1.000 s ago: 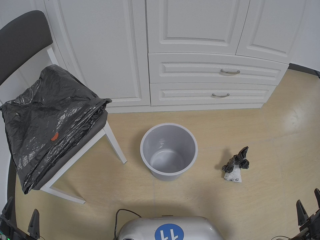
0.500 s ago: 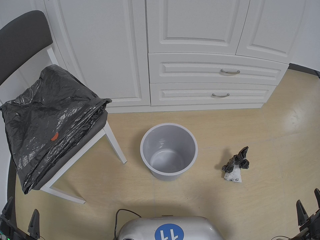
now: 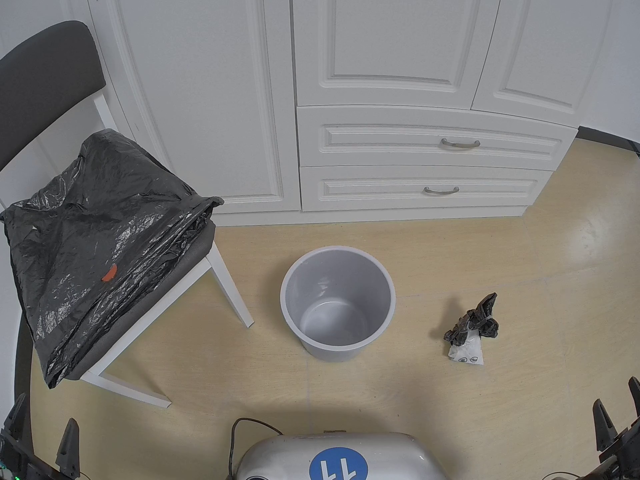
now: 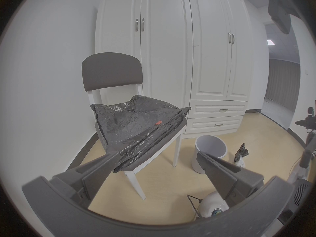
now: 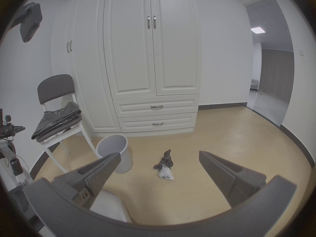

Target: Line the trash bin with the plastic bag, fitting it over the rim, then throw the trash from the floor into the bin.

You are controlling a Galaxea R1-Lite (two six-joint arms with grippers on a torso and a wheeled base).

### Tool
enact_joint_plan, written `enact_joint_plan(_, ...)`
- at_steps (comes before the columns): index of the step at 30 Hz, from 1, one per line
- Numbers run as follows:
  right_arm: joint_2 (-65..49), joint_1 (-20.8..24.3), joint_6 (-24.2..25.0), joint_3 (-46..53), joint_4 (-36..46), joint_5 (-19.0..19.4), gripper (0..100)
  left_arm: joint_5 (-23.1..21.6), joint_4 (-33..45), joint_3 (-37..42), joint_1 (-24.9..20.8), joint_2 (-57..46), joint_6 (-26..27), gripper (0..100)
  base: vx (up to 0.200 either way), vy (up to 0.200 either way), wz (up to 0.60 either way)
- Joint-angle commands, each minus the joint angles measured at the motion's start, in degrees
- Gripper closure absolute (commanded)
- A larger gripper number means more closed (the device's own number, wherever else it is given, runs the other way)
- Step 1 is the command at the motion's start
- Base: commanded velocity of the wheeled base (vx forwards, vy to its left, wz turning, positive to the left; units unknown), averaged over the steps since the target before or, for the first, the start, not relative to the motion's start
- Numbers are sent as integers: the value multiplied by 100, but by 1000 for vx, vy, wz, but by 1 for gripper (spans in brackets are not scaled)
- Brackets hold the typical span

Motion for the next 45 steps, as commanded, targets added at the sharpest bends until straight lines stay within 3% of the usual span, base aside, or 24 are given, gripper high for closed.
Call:
enact_joint_plan(1,-93,2,11,84,-2,-2,0,0,-2,101,0,-93,-2,0,0,0,0)
enact_joint_plan(15,-93,2,19,84,-2,-11,0,35,-2,101,0,-93,-46,0,0,0,0)
enact_joint_plan(26,-93,-7,-16,92,-2,-2,0,-114,-46,101,9,-93,244,0,0,0,0)
enact_joint_plan(33,-93,-25,-473,101,-2,139,0,-132,-46,101,9,-93,261,0,0,0,0)
enact_joint_plan(36,-93,-25,-350,101,-20,121,0,-123,-46,101,18,-93,226,0,0,0,0)
enact_joint_plan(40,-93,-16,881,-417,-740,-169,0,-114,-46,101,18,-93,147,0,0,0,0)
enact_joint_plan(45,-93,-16,538,22,-696,-257,0,-114,-82,101,18,-93,165,0,0,0,0)
